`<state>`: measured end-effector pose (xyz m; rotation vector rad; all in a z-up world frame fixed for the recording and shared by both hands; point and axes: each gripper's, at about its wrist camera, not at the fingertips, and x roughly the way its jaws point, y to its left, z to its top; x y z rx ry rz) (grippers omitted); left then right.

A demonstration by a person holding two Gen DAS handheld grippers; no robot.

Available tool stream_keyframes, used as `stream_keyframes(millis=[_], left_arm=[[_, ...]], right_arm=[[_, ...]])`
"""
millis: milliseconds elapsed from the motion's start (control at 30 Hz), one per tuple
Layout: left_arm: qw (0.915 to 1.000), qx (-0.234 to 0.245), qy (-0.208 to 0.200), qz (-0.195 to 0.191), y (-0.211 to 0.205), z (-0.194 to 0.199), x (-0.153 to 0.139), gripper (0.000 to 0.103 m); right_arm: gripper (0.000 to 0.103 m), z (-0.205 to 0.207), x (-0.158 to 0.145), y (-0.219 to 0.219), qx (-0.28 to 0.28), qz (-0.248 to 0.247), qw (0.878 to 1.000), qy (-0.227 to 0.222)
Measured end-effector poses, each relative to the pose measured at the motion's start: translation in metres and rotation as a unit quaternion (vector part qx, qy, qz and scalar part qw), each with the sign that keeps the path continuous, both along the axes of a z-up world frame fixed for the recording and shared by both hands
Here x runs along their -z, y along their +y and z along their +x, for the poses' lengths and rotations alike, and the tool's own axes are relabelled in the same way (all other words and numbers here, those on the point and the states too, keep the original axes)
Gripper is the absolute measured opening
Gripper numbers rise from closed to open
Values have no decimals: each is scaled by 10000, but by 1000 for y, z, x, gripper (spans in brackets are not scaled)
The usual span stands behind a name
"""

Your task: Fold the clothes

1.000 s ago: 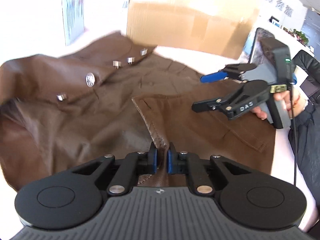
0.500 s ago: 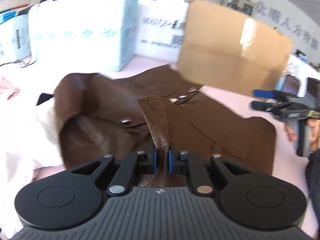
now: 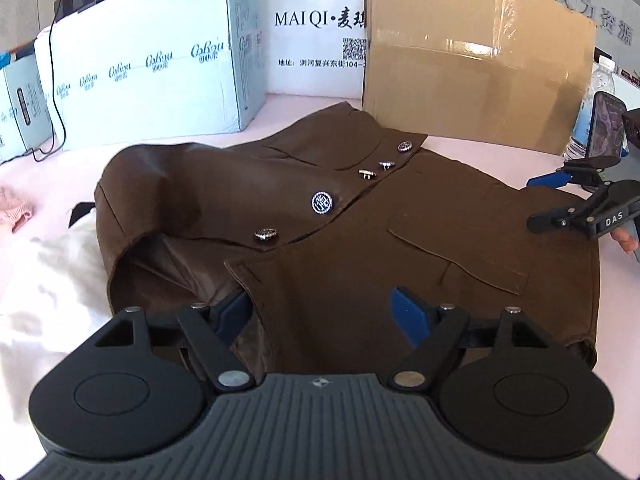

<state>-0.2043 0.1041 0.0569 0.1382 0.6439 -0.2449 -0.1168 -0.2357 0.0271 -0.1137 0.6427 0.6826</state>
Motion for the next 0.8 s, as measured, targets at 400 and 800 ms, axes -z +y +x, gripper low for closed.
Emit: stream_keyframes(millis=[400, 800], left_arm=[[9996, -190, 61, 184, 16, -35, 11, 80], [9980, -563, 289, 80, 15, -27, 22, 81]], right_arm=[[6, -18, -3, -7, -234, -278, 9992, -168], [16, -32, -1, 1, 69, -1536, 9867, -530]])
